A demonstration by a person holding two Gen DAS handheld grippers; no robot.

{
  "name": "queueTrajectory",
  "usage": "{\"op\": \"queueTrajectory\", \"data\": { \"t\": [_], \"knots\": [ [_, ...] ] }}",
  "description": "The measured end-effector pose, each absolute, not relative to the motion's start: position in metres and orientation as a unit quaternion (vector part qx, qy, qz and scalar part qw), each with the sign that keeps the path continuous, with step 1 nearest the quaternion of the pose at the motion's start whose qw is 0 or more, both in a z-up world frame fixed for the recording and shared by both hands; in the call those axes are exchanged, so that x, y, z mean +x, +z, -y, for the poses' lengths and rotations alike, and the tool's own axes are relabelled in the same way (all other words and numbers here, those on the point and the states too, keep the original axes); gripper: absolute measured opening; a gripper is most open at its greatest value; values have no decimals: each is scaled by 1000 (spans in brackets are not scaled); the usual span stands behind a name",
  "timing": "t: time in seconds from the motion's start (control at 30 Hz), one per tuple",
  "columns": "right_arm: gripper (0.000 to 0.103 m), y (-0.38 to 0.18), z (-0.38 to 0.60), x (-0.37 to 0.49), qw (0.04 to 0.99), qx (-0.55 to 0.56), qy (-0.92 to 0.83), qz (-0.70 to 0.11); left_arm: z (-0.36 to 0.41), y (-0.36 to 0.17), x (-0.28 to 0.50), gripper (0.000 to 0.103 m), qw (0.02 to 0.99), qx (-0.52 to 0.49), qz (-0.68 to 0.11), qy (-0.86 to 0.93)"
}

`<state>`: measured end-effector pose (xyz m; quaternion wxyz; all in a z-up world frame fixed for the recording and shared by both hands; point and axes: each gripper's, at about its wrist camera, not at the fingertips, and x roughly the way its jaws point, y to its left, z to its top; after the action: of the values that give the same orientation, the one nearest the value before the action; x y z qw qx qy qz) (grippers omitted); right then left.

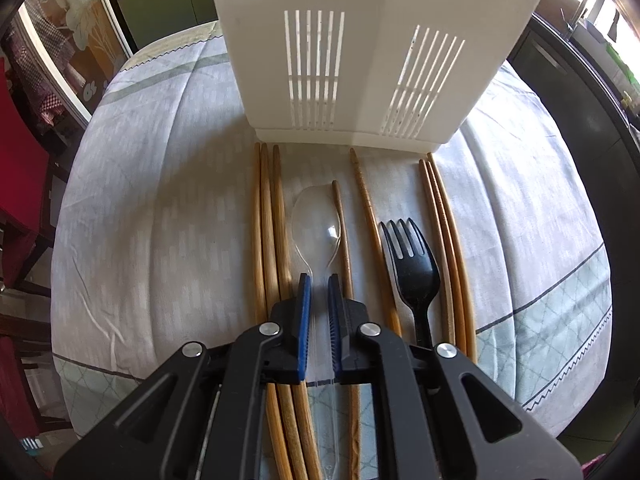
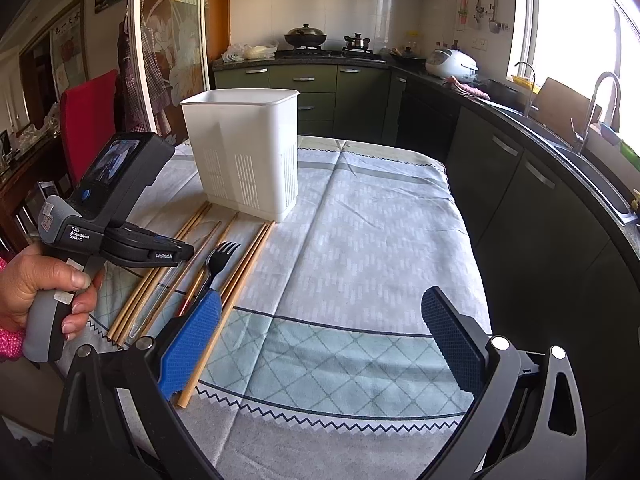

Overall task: Organize utensils
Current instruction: 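Lift the spoon with the left gripper while the right gripper grasps the black fork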

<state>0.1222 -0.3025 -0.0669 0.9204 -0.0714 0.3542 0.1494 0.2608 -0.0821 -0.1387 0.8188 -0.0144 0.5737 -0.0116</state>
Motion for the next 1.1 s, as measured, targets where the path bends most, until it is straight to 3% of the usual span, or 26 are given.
{"op": "queueTrajectory", "data": {
  "t": [0.57, 0.67, 0.8, 1.0, 1.1],
  "knots": [
    [99, -87, 264, 148, 884, -40, 183, -427, 50, -52, 197, 8, 901, -53, -428, -39],
    [89, -89, 242, 154, 878, -51, 193, -435, 43, -40, 186, 8, 914, -50, -402, -34],
    [60, -95, 213, 167, 859, -50, 213, -462, 39, -30, 176, 8, 923, -44, -381, -30],
    [42, -118, 188, 187, 833, -51, 214, -508, 34, -29, 172, 8, 922, -46, -383, -34],
    [39, -129, 184, 191, 827, -50, 205, -522, 30, -31, 172, 8, 921, -49, -385, -36]
  ]
}}
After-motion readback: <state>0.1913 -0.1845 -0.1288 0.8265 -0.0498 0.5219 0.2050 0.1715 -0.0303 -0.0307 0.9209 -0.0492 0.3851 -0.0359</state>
